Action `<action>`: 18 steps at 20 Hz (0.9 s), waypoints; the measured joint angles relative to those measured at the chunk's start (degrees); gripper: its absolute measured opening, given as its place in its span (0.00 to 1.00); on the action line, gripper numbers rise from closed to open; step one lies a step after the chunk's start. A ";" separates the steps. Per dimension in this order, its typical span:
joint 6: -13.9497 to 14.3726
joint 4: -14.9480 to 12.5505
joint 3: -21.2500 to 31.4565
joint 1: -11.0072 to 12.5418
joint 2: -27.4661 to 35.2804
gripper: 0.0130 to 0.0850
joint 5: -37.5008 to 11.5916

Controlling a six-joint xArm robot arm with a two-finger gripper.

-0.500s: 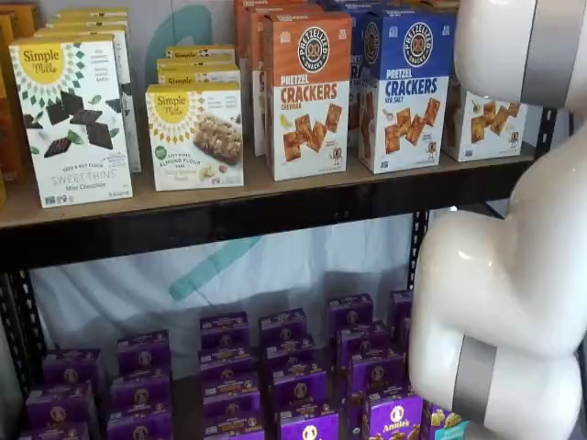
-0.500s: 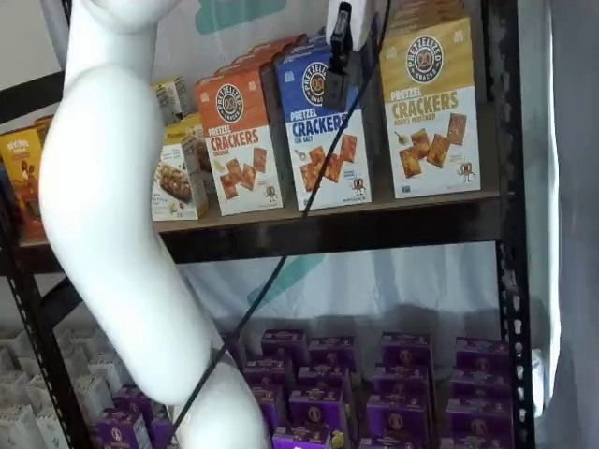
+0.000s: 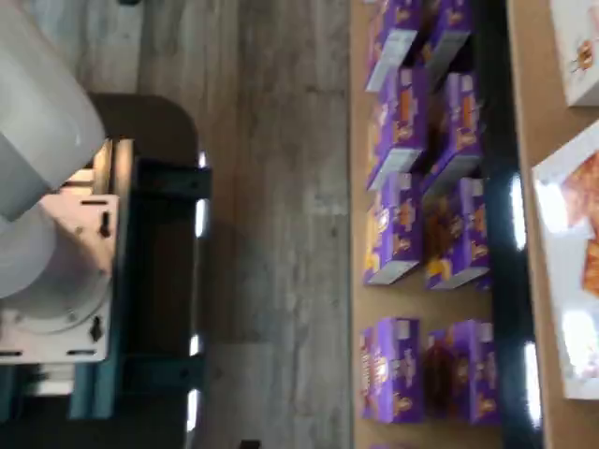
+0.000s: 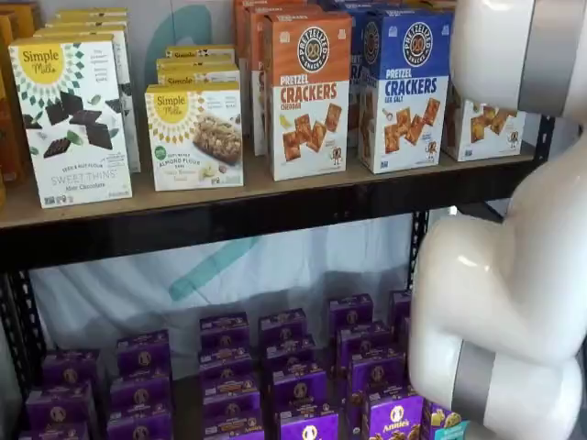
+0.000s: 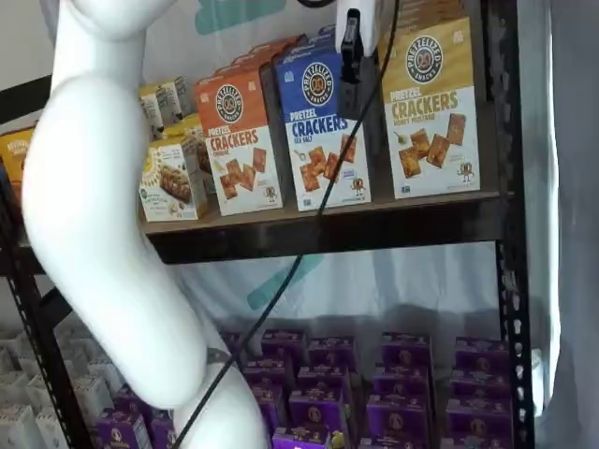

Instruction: Retrieve the yellow and white box located on the top shelf, the sixth one from the left

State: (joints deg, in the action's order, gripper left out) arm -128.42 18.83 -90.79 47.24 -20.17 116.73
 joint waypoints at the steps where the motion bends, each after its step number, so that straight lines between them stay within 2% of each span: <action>1: -0.23 2.66 0.66 1.61 -0.49 1.00 -0.97; 4: -0.34 11.78 2.90 6.33 -2.23 1.00 -4.92; 5: -0.25 12.91 2.73 6.82 -2.23 1.00 -5.35; 8: 0.16 13.63 1.15 6.92 -1.49 1.00 -5.46; 10: 0.29 14.90 2.06 7.06 -2.18 1.00 -7.26; 15: 0.18 20.41 8.01 7.27 -6.02 1.00 -16.38; 18: -0.60 22.05 11.49 6.05 -8.25 1.00 -22.96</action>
State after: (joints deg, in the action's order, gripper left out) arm -129.02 40.89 -79.30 53.29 -28.42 93.78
